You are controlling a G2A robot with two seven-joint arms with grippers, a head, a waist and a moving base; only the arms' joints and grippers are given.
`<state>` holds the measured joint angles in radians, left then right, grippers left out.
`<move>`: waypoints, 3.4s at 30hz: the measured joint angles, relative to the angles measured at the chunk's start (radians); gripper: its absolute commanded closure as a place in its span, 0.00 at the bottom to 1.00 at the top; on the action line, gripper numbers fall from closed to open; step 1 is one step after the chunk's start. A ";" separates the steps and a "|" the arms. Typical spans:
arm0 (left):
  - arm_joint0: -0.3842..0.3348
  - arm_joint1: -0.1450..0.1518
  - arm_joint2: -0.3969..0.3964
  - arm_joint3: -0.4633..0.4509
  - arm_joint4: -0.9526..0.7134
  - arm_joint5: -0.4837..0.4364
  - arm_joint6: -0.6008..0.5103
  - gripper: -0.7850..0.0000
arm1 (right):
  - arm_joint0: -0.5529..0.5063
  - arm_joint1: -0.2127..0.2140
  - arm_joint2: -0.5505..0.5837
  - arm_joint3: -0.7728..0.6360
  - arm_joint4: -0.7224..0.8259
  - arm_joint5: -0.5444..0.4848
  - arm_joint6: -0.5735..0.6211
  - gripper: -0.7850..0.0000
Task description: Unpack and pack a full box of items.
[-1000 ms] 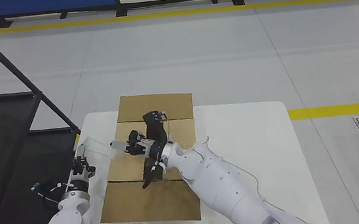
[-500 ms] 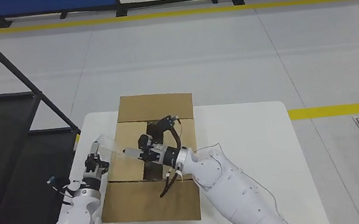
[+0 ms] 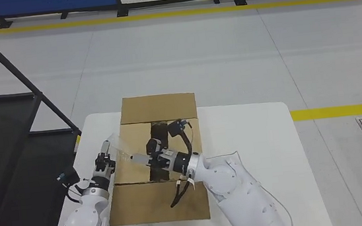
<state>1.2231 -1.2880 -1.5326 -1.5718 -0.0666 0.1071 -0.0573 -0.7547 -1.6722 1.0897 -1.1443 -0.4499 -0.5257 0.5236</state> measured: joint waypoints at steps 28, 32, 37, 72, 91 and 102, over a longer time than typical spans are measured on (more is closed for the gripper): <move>0.072 -0.012 0.032 -0.089 0.025 -0.004 0.059 0.00 | 0.070 -0.020 -0.197 -0.049 -0.401 0.453 -0.068 0.06; 0.081 -0.012 0.022 -0.096 0.024 -0.008 0.053 0.00 | 0.081 -0.024 -0.214 -0.053 -0.454 0.506 -0.057 0.39; 0.086 -0.012 0.018 -0.095 0.026 -0.007 0.053 0.00 | 0.076 -0.027 -0.232 -0.067 -0.498 0.540 -0.042 0.53; 0.096 -0.025 0.052 -0.119 0.063 -0.012 0.073 0.00 | 0.303 -0.025 -0.010 0.249 0.020 0.200 0.304 0.00; 0.150 -0.039 0.037 -0.161 0.032 -0.018 0.191 0.00 | 0.394 -0.034 -0.023 0.449 0.156 0.075 0.378 0.00; 0.176 -0.043 0.044 -0.170 0.052 -0.025 0.185 0.00 | 0.491 -0.075 -0.116 0.621 0.195 -0.143 0.429 0.00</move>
<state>1.3991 -1.3307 -1.4888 -1.7422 -0.0147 0.0820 0.1282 -0.2634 -1.7470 0.9736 -0.5232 -0.2547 -0.6690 0.9529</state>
